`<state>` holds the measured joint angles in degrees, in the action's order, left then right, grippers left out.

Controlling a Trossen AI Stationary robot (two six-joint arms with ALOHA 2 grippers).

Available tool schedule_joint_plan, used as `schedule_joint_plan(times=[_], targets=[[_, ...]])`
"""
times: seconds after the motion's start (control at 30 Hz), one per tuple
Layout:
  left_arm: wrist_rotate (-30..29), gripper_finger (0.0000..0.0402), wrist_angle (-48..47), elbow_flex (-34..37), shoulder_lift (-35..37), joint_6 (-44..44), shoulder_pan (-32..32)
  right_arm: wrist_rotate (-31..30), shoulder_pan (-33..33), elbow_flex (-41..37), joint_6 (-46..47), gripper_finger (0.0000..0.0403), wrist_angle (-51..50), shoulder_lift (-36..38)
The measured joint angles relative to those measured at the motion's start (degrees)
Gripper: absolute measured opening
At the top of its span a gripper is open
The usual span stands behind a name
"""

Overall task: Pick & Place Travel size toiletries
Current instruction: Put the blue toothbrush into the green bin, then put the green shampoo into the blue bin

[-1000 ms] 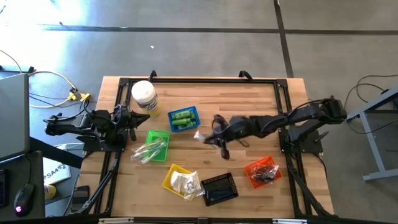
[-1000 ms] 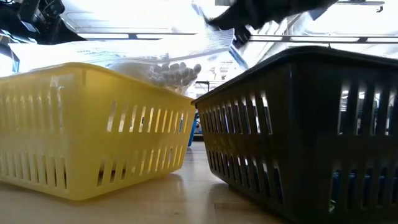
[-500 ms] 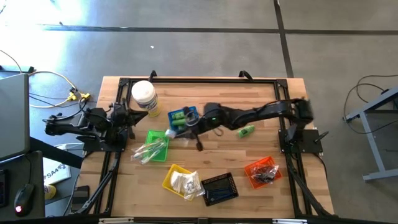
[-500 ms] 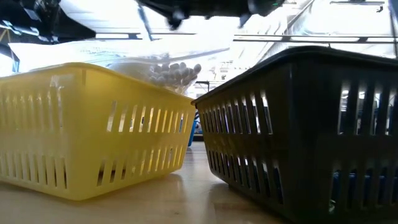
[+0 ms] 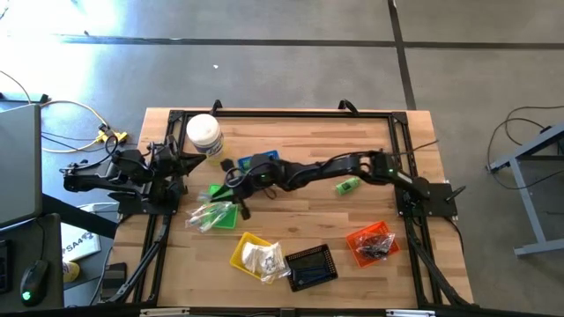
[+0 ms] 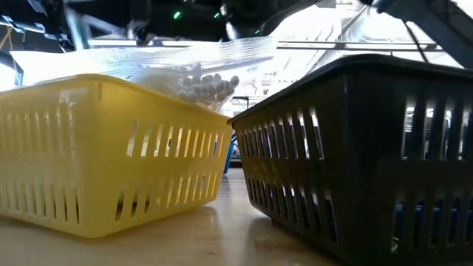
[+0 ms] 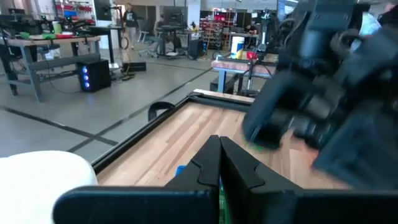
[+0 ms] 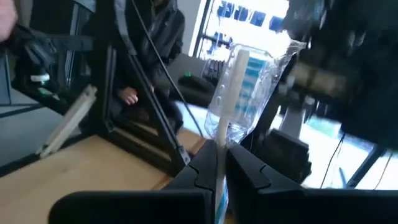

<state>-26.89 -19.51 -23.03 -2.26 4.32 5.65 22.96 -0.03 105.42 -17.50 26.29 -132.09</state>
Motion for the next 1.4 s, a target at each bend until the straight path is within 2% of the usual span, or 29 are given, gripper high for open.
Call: schedule_joint_plan(times=[0.23,0.47,0.9,1.0,1.17,1.4], targets=[[0.03,0.0000,-0.35,0.00,0.00,0.00,0.00,-0.67,-0.07,10.61,2.49,0.0011,-12.35,-7.30],[0.81,0.0000,-0.41,0.02,0.00,-1.09,0.00,-1.99,-0.02,10.62,-1.10,0.0011,-17.30,-8.10],[0.81,0.0000,-0.41,0.04,0.00,-1.25,0.00,-2.86,0.13,10.63,-4.49,0.0011,-17.87,-10.35],[0.79,0.0000,-0.41,0.06,0.00,-1.25,0.00,-1.32,0.26,10.63,-4.59,0.0016,-16.97,-10.36],[0.79,0.0000,-0.42,0.07,0.00,-1.25,0.00,-0.06,0.30,10.63,-3.50,0.0045,-18.29,-10.32],[0.79,0.0000,-1.17,0.07,0.00,-1.25,0.00,-0.20,0.39,10.63,-1.65,0.0119,-17.69,-10.32]])
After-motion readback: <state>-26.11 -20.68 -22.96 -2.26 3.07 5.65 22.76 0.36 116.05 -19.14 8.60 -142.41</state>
